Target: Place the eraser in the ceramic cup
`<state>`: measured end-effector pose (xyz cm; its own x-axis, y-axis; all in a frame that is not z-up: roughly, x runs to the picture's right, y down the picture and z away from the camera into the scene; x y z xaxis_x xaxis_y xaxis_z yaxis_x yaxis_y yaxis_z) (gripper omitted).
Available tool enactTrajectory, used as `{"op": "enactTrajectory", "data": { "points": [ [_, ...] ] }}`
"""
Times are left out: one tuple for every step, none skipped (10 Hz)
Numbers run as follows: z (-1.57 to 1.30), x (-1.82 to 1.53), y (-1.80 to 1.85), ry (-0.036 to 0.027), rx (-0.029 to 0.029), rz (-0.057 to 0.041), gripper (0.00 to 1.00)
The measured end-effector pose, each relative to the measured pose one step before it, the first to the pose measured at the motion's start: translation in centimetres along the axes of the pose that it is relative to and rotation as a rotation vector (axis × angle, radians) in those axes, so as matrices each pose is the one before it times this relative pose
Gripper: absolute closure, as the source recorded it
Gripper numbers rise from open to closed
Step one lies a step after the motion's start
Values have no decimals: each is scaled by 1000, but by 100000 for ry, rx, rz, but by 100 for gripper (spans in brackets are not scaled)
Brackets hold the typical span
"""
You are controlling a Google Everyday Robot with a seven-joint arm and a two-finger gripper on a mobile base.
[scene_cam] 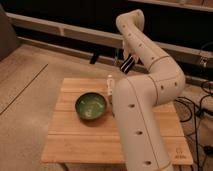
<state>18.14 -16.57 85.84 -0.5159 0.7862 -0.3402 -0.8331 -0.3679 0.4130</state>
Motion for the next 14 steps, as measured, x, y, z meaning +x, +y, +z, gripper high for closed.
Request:
{"op": "enactTrajectory", "data": {
  "points": [
    [176,241,-905,-742,1211,1723,100],
    [124,203,-886,-633,867,1451,100],
    [9,83,-290,-319,275,427,100],
    [17,51,-2,-37,72,-3,100],
    [-40,63,185,-32,-79,-234,100],
    [-8,20,54,2,-30,-62,100],
    [-2,-48,-1,-217,56,-46,100],
    [14,-118,36,-571,103,-231,100],
    [333,84,993,-736,-20,-2713,100],
    [553,244,1162,-648,1099,-3459,100],
    [503,40,-172,-104,2402,-1276,100],
    [408,57,-552,247,2929,-498,100],
    [468,32,-810,456,2991,134,100],
    [209,164,-588,875,1817,452,100]
  ]
}}
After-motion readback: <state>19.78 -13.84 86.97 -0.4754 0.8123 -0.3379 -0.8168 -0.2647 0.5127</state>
